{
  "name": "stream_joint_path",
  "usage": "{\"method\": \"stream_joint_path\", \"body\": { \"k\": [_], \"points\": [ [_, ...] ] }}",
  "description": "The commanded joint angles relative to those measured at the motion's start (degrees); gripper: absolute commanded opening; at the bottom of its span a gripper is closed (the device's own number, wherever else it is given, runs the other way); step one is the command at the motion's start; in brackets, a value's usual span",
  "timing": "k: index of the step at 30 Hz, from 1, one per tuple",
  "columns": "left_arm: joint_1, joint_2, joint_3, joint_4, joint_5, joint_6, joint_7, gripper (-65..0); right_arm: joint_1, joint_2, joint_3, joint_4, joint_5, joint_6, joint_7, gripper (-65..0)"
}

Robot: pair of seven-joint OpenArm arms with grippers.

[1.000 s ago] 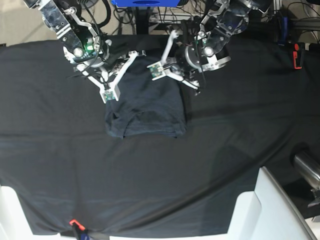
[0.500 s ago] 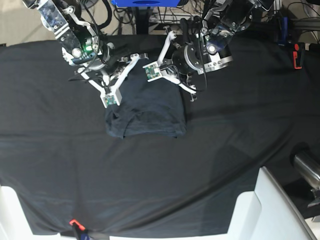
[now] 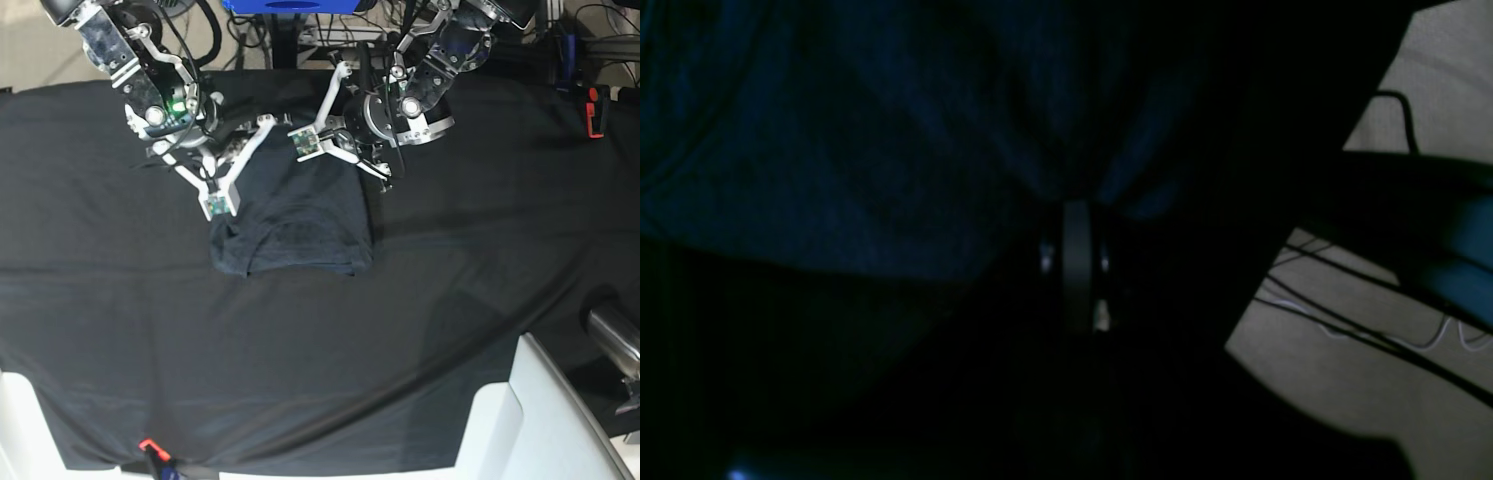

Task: Fold the T-shirt properly

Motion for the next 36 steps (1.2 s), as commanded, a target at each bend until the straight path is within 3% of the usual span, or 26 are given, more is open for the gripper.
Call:
{"method": "stream_joint_path", "body": {
  "k": [1,14,21,26,29,33,36],
  "points": [
    [-0.2,-0.4,0.0,0.8,-0.1,0.2,-0.7,-65.0,0.3,0.1,0.1,0.4,0.0,0.1,1.7,-64.4],
    [0.0,-1.5,0.1,0.8,-0.1,0.2,-0.4,-65.0,-2.6,0.1,0.2,-2.3,0.0,0.1,4.3,-64.4],
    [1.4,-2.2,-0.5,4.2,-0.2,0.2,-0.4,-65.0,-2.7,0.2,0.1,3.1,0.0,-0.2,3.8,-64.4],
    [6.0,-2.8,-8.6,12.8,-0.1,0.2,-0.7,-65.0,-4.2,1.0,0.3,9.6,-0.3,-0.2,3.8,-64.4],
    [9.9,-4.4,-13.5,15.7,-0.1,0.2,-1.0,-65.0,-5.2,4.0,0.1,12.7,-0.4,-0.2,3.8,-64.4],
    [17.8,-9.4,-18.2,15.3,-0.2,0.2,-11.2,-65.0,-9.5,8.0,2.7,16.0,-1.7,-0.3,4.1,-64.4],
    [25.7,-11.0,-24.4,15.1,-0.6,0.2,-19.3,-65.0,-15.1,8.8,8.3,17.4,-5.9,-0.3,4.1,-64.4]
  ]
}}
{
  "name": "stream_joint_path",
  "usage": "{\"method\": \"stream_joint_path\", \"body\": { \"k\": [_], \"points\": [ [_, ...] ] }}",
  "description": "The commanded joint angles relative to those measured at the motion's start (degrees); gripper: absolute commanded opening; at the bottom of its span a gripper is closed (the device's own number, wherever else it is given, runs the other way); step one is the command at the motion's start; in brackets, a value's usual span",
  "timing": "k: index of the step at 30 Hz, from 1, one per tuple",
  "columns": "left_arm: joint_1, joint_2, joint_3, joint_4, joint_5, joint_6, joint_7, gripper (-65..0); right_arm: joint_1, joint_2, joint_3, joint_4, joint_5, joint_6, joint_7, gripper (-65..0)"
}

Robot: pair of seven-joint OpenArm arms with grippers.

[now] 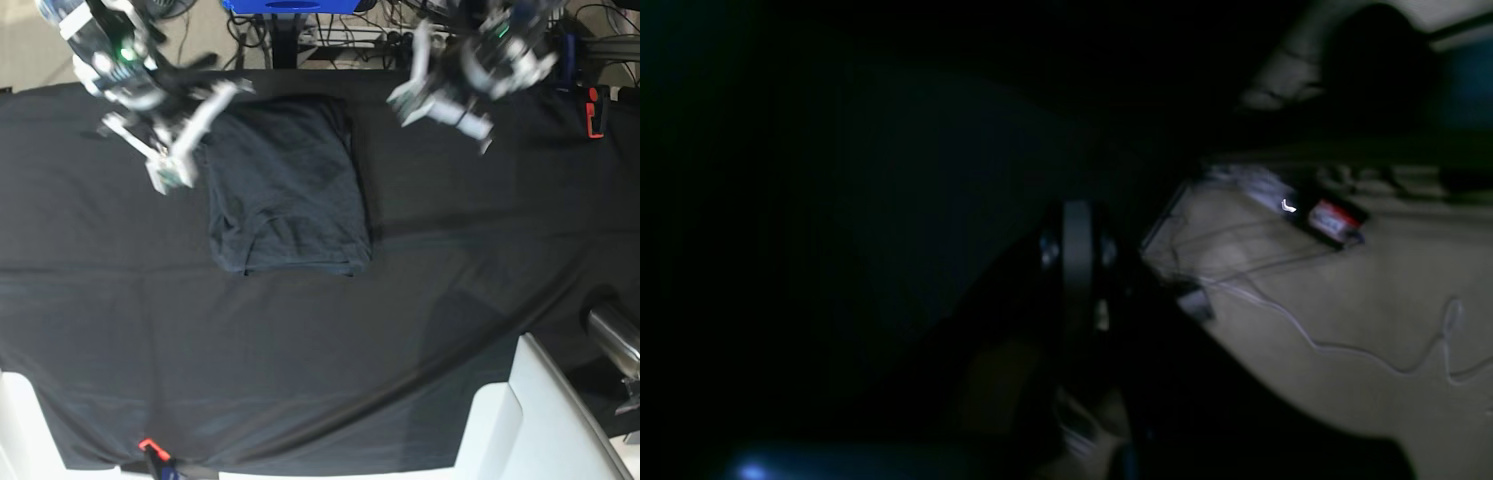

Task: Fold the T-shirt properly

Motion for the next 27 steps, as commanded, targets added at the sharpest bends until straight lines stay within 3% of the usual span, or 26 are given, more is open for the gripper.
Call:
{"method": "stream_joint_path", "body": {
  "k": [1,6,11,15,17,20,23,27],
  "points": [
    [2.0,-0.5,-2.6,1.1,-0.6,0.2,-2.9,-65.0,-2.2,0.5,2.4,1.2,-1.8,-0.3,0.9,-64.4],
    [9.5,-0.4,-10.0,-0.7,-0.6,0.2,-4.6,-65.0,-12.5,0.7,10.3,1.1,-4.7,0.0,1.1,-64.4],
    [14.0,-0.1,-10.4,-6.1,-0.6,0.2,-4.8,-65.0,-18.2,0.8,10.7,-0.3,-4.7,0.0,1.1,-64.4],
    [15.5,3.7,-10.3,-15.9,-0.6,0.2,-5.0,-65.0,-20.6,0.5,7.7,-8.7,-4.7,0.0,3.1,-64.4],
    [14.8,5.2,-8.4,-23.9,-0.4,0.2,-7.3,-65.0,-19.5,0.5,4.4,-17.9,-4.7,0.0,8.4,-64.4],
    [11.9,5.9,-4.5,-38.5,-0.6,1.0,-17.8,-65.0,-13.1,-0.1,-1.4,-35.9,-4.6,0.0,16.9,-64.4],
    [5.0,8.4,-1.6,-56.3,-0.6,7.7,-27.7,-65.0,-4.7,-3.3,-5.9,-56.2,-4.5,0.1,24.5,-64.4],
    [-11.6,13.5,-0.9,-89.8,-0.6,16.7,-36.9,-65.0,8.3,-11.3,-7.0,-89.6,-4.5,1.2,40.1,-63.5]
  ]
}}
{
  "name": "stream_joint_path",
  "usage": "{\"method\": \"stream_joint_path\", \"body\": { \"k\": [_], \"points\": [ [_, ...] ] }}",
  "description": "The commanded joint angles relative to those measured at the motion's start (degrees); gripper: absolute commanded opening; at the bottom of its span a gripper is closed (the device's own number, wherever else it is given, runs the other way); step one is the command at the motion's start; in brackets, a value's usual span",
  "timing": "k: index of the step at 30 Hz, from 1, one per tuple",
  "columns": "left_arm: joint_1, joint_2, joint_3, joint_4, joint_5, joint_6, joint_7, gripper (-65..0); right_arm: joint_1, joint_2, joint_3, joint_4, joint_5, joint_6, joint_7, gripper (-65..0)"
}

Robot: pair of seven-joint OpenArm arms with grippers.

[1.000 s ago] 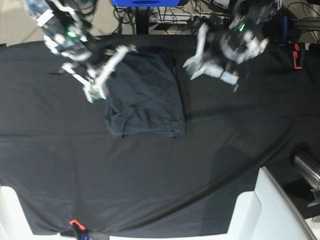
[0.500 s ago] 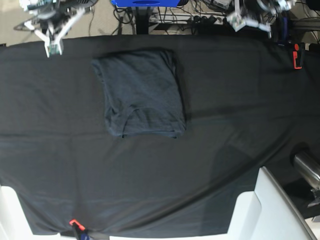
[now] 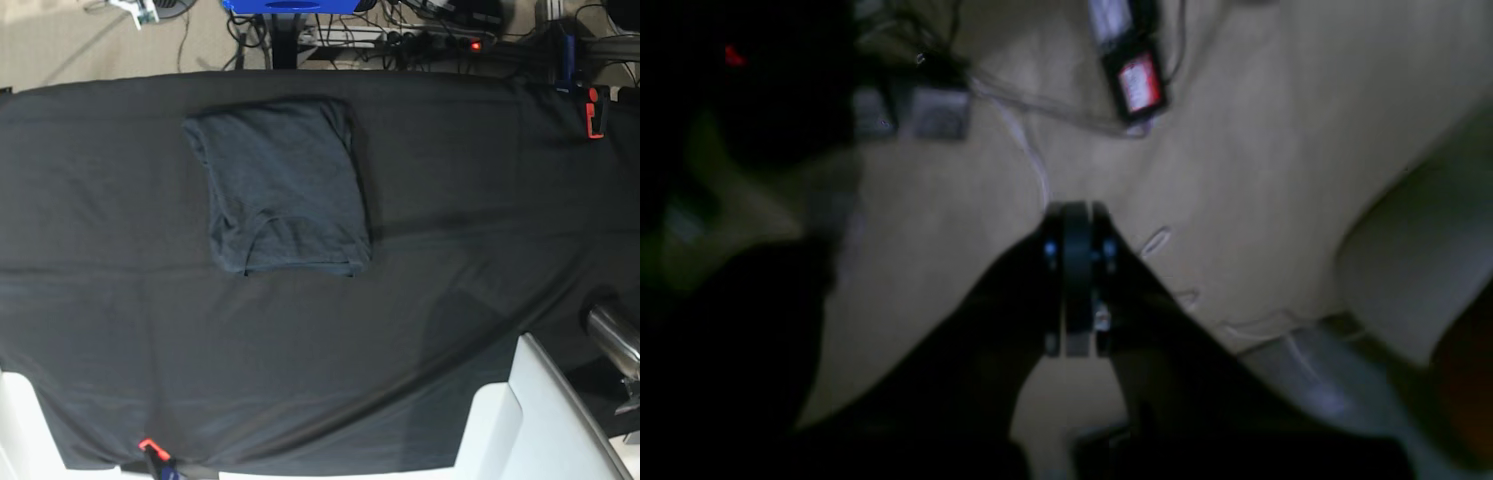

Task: Fold the T-shirt properly

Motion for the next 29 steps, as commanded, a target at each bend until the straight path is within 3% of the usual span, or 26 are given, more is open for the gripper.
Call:
{"method": "stream_joint_path", "body": {
  "k": [1,2,4,6,12,21,29],
  "points": [
    [-3.7,1.0,0.0,-9.7,0.0,0.2,-3.3,-65.0,1.3,-1.3,-0.4,-8.0,0.0,2.2,4.3,-63.5],
    [-8.1,2.2,0.0,-17.8,0.0,1.4,-6.4,-65.0,3.3,-2.7,-0.7,-14.6,-0.1,5.2,10.5,-63.5],
    [-13.1,4.0,0.0,-19.5,0.0,4.2,-10.9,-65.0,4.9,-3.6,-1.4,-21.4,-0.1,10.7,20.1,-63.5],
    [-14.6,4.8,0.5,-19.5,0.5,7.3,-10.2,-65.0,4.8,-3.4,-1.0,-22.1,0.0,14.2,23.3,-63.5],
    [-13.5,5.1,0.4,-19.5,0.5,8.7,-7.0,-65.0,2.4,-1.1,-0.9,-17.1,0.1,14.4,23.3,-63.5],
    [-13.1,4.7,0.6,-19.0,0.5,8.7,-7.1,-65.0,3.0,-3.0,-0.9,-14.2,0.1,14.4,23.3,-63.5],
    [-12.4,1.9,0.3,-18.7,0.5,8.7,-7.0,-65.0,3.7,-3.0,-0.9,-14.3,0.1,14.4,23.3,-63.5]
  ]
}}
